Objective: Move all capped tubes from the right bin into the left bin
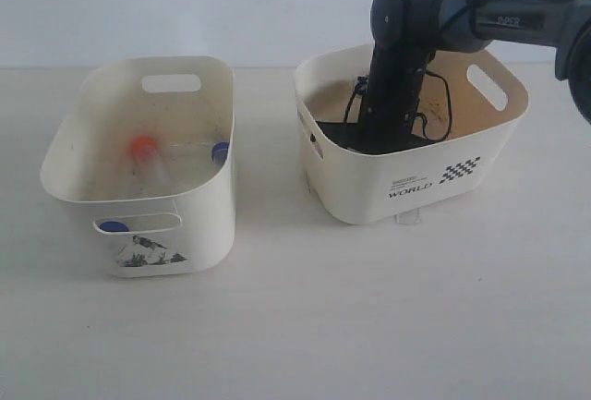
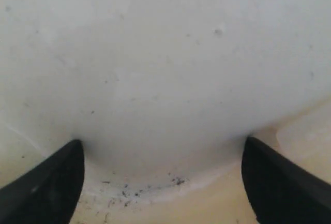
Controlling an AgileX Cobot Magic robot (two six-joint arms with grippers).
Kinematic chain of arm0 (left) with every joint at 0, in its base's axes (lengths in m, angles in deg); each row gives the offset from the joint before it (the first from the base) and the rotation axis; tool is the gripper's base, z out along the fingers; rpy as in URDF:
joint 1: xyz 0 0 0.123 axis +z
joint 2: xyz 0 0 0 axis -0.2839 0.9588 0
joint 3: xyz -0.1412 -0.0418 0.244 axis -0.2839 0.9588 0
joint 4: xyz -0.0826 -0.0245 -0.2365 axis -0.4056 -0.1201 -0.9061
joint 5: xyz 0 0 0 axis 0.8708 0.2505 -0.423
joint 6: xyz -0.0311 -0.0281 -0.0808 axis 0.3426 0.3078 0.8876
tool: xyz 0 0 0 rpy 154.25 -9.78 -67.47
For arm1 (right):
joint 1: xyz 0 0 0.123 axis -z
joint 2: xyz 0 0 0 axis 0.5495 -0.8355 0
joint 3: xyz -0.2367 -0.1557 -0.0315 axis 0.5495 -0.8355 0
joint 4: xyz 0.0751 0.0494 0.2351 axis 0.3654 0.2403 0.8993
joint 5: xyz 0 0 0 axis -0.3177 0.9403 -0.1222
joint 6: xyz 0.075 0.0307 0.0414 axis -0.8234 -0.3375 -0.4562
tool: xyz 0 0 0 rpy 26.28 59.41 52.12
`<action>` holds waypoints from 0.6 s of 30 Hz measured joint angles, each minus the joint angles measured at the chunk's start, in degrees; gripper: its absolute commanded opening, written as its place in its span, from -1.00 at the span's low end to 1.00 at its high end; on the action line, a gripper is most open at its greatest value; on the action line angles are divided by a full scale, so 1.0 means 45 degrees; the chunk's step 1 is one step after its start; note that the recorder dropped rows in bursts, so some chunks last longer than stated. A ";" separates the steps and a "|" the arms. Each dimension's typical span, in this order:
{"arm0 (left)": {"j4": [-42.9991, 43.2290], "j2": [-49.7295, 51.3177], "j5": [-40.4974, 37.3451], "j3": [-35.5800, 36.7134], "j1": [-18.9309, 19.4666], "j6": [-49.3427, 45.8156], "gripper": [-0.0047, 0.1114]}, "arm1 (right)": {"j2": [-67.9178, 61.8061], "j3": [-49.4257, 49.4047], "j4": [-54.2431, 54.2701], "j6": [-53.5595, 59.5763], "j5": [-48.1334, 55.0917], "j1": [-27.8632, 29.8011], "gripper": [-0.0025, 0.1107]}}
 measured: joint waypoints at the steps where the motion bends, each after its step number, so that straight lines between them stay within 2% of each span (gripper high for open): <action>1: 0.0000 0.0000 0.0000 0.0000 0.0000 0.0000 -0.84 | 0.0000 0.0000 0.0000 0.0000 0.0000 0.0000 0.43; 5: 0.0000 0.0000 0.0000 0.0000 0.0000 0.0000 -0.84 | 0.0000 -0.0021 0.0000 0.0677 0.0101 0.0000 0.40; 6: 0.0000 0.0000 0.0000 0.0000 0.0000 0.0000 -0.84 | 0.0000 -0.0021 0.0000 0.0900 0.0140 0.0000 0.30; 8: 0.0000 0.0000 0.0000 0.0000 0.0000 0.0000 -0.84 | 0.0000 -0.0021 0.0000 0.1188 0.0220 0.0000 0.03; 11: 0.0000 0.0000 0.0000 0.0000 0.0000 0.0000 -0.84 | -0.0007 -0.0021 -0.0109 0.1454 0.0446 0.0030 -0.56; 12: 0.0000 0.0000 0.0000 0.0000 0.0000 0.0000 -0.84 | -0.0007 -0.0021 -0.0109 0.1545 0.0502 0.0030 -0.86; 13: 0.0000 0.0000 0.0000 0.0000 0.0000 0.0000 -0.84 | -0.0029 -0.0021 0.0005 0.1714 0.0596 0.0030 -0.95; 18: 0.0000 0.0000 0.0000 0.0000 0.0000 0.0000 -0.84 | -0.0008 -0.0075 0.0630 0.2751 0.0702 0.0118 -0.96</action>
